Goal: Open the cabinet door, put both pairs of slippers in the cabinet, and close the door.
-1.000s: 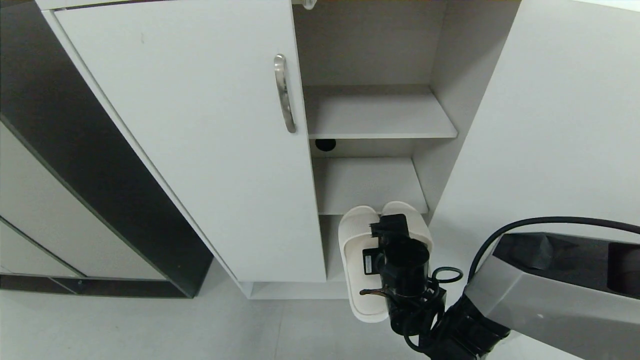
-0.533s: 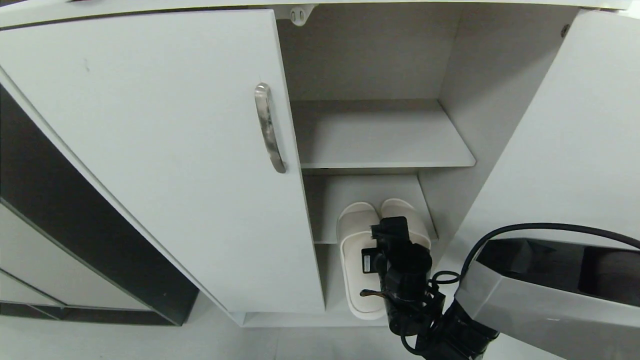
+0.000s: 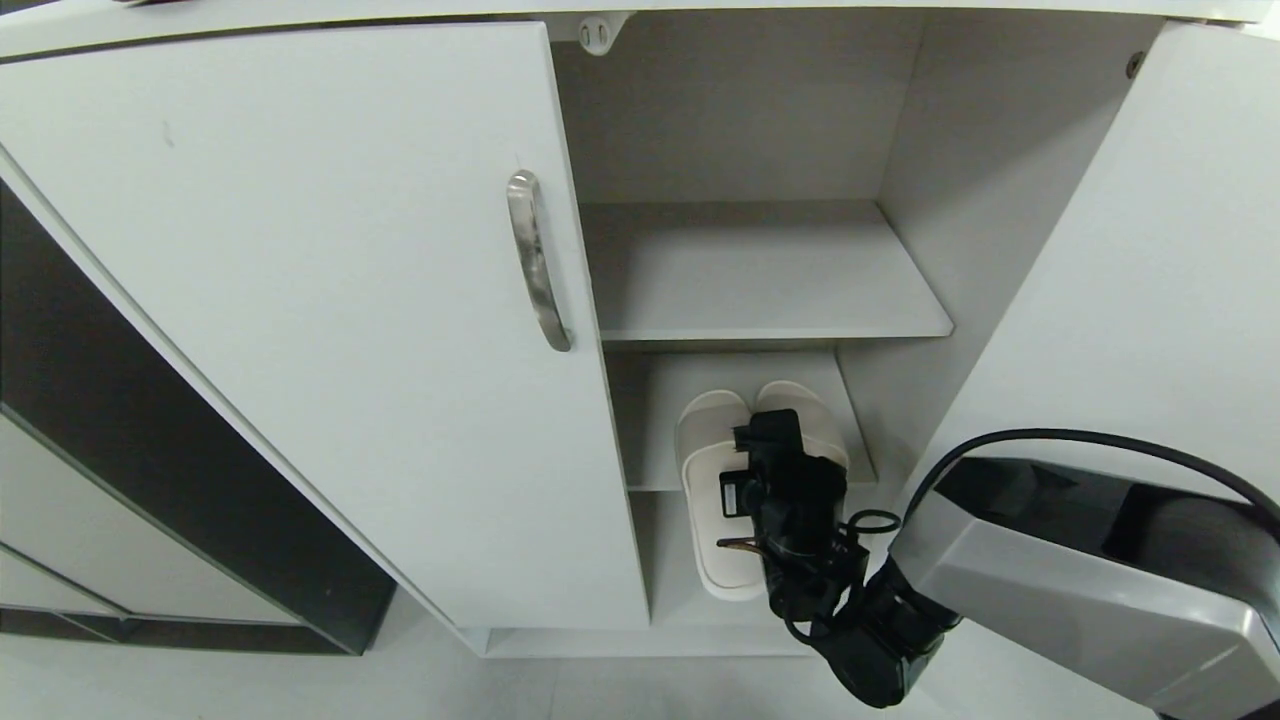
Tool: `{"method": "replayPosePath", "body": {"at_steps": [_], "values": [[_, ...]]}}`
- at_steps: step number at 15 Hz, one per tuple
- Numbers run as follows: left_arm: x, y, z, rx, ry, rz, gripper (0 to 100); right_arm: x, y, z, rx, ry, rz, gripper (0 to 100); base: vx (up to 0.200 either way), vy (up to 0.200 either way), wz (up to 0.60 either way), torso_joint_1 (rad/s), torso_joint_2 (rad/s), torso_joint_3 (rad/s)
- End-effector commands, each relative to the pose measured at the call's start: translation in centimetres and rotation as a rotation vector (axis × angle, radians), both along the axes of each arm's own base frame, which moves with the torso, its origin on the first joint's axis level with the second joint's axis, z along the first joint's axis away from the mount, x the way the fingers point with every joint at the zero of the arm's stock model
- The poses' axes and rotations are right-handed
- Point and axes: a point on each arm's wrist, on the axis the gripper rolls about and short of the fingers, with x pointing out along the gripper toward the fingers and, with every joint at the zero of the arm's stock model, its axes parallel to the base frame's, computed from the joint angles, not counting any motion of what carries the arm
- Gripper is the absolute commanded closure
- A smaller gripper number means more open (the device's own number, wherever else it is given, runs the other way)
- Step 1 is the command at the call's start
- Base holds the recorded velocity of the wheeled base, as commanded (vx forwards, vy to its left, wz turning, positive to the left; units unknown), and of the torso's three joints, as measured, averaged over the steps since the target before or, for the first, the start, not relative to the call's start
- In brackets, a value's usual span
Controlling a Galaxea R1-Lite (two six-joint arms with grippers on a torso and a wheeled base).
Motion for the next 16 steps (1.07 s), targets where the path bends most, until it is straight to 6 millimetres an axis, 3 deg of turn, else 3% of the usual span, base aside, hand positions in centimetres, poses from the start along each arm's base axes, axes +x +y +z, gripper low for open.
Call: {"method": "replayPosePath", "body": {"at_steps": [1,8,16], "values": [[0.0,0.0,0.0,0.000,0.001,0.001,100,1.6,0.2,0.4,0.010,-0.010,-0.018,100,0.000,0.000,0.00,0.000,0.00,0.000],[0.0,0.0,0.0,0.000,0.001,0.001,100,6.5,0.8,2.4,0.049,-0.047,-0.074,100,0.000,0.000,0.00,0.000,0.00,0.000],[0.0,0.0,0.0,0.000,0.001,-0.001,100,7.9,1.1,2.1,0.044,-0.042,-0.075,100,0.000,0.000,0.00,0.000,0.00,0.000]]}}
